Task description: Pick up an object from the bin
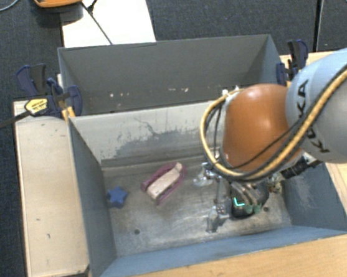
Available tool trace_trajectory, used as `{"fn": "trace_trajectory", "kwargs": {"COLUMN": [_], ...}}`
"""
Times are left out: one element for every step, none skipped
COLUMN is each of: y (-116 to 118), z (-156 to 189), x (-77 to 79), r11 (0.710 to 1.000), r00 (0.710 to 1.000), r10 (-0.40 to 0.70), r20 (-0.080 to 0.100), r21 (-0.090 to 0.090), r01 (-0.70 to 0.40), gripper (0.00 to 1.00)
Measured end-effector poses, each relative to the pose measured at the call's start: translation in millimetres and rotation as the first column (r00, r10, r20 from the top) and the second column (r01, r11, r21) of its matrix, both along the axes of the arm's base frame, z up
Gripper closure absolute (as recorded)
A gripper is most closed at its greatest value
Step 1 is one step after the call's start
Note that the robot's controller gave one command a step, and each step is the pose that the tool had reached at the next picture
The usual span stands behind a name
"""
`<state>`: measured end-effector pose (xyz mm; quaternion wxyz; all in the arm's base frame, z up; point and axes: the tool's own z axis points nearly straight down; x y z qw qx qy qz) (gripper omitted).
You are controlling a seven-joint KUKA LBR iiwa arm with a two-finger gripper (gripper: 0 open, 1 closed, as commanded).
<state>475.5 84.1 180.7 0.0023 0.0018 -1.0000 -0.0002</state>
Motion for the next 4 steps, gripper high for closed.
{"fn": "trace_trajectory", "kwargs": {"y": [108,11,-94,-172], "z": [-72,-53,-77,-94], "x": [27.1,37.6,27.1,72.5], "r11": [0.97,0.901,0.845,0.798], "r00": [0.97,0.901,0.845,0.798], "r10": [0.243,0.433,0.534,0.602], "r20": [0.007,0.006,0.002,0.007], "r21": [0.003,-0.003,-0.002,-0.006], "r01": [-0.243,-0.433,-0.534,-0.602], "gripper": [0.0,0.0,0.0,0.0]}}
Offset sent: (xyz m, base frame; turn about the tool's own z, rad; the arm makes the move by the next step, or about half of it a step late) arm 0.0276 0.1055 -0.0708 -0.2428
